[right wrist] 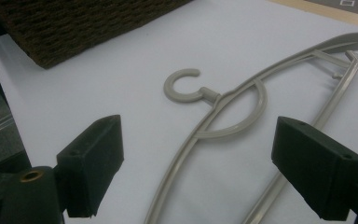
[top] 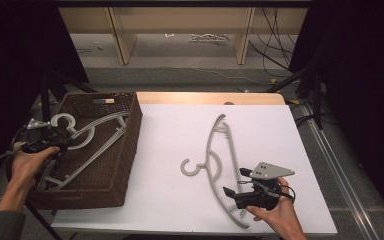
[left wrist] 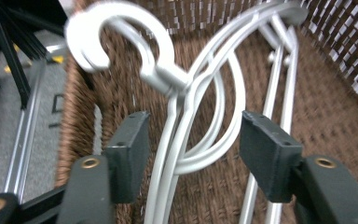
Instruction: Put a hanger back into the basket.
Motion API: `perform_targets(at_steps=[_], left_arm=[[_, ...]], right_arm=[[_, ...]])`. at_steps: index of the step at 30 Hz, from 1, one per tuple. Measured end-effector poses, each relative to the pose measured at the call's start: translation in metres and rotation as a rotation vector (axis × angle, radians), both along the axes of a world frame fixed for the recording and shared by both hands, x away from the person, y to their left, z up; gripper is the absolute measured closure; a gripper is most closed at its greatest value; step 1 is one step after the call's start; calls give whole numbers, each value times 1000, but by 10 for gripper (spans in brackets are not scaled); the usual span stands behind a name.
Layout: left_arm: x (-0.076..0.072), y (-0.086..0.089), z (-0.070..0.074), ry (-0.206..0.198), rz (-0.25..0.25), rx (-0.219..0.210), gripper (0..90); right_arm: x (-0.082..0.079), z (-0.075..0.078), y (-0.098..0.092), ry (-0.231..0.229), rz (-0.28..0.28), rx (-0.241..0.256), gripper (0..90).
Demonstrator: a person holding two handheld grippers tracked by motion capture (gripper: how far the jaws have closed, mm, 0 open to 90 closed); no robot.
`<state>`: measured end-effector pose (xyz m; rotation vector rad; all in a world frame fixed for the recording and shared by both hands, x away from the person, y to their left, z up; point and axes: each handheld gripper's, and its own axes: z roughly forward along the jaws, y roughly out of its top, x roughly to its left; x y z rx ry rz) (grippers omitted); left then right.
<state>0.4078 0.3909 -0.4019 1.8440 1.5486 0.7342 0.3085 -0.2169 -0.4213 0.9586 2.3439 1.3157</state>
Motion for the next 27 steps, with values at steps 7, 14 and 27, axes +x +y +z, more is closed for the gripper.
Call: perform_targets(at_steps=[7, 14, 27], left_arm=[[-21, -21, 22, -79, -58, -49, 332], [-41, -57, 40, -152, -133, -146, 259], [-75, -149, 51, -293, -345, -319, 217]], right_arm=[[-1, 0, 1, -8, -12, 0, 176], [-1, -1, 2, -11, -22, -4, 176], [0, -2, 3, -8, -31, 6, 176]])
